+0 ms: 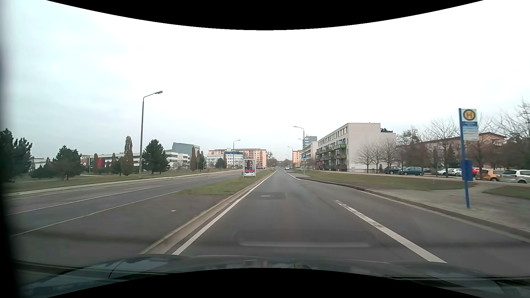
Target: Follow the waypoints while adhering to traffic rules and regulations
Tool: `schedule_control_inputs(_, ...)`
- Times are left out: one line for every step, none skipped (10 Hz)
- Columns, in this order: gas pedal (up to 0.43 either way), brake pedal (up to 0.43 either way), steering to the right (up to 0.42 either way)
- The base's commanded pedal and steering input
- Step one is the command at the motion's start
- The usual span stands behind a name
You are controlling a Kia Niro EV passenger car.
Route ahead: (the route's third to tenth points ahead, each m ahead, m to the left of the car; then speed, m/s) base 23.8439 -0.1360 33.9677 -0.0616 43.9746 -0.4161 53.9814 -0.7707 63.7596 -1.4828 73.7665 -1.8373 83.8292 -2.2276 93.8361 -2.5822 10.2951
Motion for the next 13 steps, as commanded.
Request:
schedule_control_inputs(0.197,0.0,0.001)
schedule_control_inputs(0.197,0.0,0.001)
schedule_control_inputs(0.197,0.0,0.0)
schedule_control_inputs(0.197,0.0,0.0)
schedule_control_inputs(0.197,0.0,0.001)
schedule_control_inputs(0.197,0.0,0.001)
schedule_control_inputs(0.197,0.0,0.0)
schedule_control_inputs(0.197,0.0,0.001)
schedule_control_inputs(0.197,0.0,0.001)
schedule_control_inputs(0.197,0.0,0.001)
schedule_control_inputs(0.189,0.0,0.002)
schedule_control_inputs(0.189,0.0,0.002)
schedule_control_inputs(0.189,0.0,0.002)
